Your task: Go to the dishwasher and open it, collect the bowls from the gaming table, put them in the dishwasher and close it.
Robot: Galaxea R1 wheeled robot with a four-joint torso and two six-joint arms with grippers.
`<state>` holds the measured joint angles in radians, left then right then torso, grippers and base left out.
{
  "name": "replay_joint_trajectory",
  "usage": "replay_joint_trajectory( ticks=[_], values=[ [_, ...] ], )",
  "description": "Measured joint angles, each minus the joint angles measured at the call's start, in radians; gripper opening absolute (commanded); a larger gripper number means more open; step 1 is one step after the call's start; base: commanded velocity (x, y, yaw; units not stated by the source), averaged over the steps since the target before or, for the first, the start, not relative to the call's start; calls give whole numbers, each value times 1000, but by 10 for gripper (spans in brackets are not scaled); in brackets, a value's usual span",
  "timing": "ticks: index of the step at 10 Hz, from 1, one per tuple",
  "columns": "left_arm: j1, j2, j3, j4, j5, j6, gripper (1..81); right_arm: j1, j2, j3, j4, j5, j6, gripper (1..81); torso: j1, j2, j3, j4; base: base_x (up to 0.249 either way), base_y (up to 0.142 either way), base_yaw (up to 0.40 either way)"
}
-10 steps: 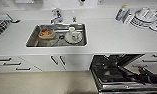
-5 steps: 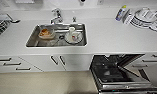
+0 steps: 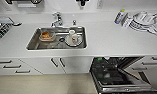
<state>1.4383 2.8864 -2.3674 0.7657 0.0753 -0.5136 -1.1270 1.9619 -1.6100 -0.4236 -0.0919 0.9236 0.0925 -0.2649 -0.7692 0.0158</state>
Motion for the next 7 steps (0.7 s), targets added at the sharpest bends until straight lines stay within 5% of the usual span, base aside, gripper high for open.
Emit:
replay_joint_trajectory(
  ticks=[3, 7],
  values=[
    [0, 0, -1, 0, 1, 0, 811, -133, 205, -144, -15, 147, -11, 811, 66, -105, 0, 0, 0, 0, 0],
    [11, 0, -3, -4, 3, 0, 811, -239, 317, -302, -19, 277, -16, 811, 153, -246, 1, 0, 0, 0, 0]
  ],
)
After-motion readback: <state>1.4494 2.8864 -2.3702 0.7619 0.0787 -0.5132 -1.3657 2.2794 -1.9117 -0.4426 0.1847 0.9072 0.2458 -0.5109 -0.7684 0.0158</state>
